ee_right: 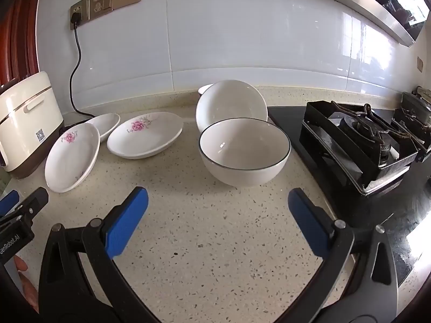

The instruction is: Organize plates and bowls

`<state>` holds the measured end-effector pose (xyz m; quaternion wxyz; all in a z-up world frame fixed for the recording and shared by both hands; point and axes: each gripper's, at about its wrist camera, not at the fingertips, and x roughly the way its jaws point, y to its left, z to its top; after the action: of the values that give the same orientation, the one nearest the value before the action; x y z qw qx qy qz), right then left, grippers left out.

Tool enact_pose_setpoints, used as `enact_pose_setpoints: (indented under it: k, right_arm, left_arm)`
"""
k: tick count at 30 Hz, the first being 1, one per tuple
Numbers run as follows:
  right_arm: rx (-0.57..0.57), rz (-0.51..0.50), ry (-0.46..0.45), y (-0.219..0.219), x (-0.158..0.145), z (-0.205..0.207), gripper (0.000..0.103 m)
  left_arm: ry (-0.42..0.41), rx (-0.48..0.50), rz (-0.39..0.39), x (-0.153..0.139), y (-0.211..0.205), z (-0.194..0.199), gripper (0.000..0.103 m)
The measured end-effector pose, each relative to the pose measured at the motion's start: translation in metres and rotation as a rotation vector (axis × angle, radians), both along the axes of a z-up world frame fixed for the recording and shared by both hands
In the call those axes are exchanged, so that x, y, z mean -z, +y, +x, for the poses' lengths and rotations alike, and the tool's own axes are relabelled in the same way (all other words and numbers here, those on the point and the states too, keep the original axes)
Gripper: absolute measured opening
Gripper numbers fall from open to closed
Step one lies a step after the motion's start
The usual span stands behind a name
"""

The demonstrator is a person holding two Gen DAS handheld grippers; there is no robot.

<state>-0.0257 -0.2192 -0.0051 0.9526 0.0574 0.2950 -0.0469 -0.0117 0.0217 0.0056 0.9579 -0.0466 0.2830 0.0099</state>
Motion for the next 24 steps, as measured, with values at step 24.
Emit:
enact_pose_setpoints:
  k: [24]
  right_arm:
    - [0.0, 0.01, 0.002, -0.001, 0.001, -0.001, 0.103]
  left_arm:
    - [-0.005, -0.036, 0.011, -0.004, -0.012, 0.0, 0.103]
